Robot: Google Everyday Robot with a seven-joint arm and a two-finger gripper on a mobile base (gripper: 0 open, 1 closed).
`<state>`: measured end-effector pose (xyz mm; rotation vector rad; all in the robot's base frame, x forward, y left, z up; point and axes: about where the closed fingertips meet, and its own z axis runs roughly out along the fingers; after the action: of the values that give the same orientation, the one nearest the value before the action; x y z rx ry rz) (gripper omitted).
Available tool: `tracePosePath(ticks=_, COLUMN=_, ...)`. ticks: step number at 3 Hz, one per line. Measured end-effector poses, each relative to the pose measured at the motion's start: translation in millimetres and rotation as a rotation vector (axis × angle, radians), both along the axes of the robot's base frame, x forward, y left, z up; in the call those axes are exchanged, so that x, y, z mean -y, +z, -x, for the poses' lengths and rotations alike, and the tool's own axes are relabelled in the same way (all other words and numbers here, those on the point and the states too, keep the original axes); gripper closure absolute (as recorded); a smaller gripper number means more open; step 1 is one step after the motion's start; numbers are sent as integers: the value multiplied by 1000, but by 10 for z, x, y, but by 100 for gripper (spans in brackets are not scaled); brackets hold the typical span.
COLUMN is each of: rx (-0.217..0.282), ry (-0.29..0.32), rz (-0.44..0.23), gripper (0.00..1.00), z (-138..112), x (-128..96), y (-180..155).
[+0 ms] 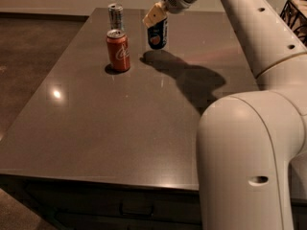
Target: Move pepsi can near redbull can
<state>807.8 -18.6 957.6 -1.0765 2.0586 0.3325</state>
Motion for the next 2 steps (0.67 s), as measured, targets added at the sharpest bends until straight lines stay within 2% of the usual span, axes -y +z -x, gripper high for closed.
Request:
tracePosePath(ticks=1, rx=24, ry=12, rz=2, gripper=100, z=-129, x=-232, y=90)
tracePosePath(ticks=2, rx=52, ry=-5, rz=-3, gripper=100, z=-225, x=-443, y=193)
